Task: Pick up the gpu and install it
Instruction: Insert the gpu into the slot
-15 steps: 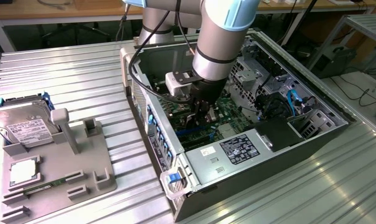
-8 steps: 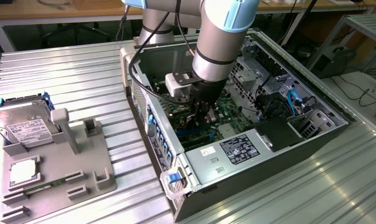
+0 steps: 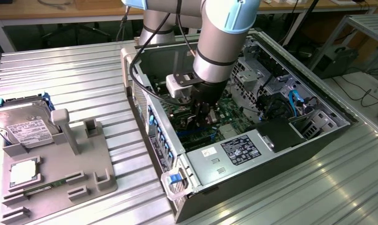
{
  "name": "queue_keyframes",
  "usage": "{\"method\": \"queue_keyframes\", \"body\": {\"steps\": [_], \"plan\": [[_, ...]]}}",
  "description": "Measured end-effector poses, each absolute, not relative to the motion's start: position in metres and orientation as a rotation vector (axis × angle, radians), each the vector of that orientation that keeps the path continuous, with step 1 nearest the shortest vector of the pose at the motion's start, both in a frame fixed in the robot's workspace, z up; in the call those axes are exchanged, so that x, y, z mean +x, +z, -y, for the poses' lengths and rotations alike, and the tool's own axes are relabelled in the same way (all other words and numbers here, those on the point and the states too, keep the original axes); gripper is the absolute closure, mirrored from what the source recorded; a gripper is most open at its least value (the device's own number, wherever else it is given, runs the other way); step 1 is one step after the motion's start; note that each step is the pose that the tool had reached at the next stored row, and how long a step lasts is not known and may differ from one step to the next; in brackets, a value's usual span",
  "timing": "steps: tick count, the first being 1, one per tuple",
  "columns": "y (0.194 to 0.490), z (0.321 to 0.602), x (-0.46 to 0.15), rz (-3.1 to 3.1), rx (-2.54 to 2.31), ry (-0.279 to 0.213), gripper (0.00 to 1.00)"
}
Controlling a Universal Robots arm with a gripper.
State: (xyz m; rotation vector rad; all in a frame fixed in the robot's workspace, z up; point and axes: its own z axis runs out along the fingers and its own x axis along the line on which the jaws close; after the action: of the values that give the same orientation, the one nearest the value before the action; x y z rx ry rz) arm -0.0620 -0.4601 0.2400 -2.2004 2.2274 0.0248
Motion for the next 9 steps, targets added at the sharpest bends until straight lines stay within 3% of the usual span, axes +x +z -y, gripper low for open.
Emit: {"method": "queue_keyframes", "body": {"steps": [9], "plan": [[0.243,0.4599,-0.062,-2.226,-2.199,0.026,0.72]]}}
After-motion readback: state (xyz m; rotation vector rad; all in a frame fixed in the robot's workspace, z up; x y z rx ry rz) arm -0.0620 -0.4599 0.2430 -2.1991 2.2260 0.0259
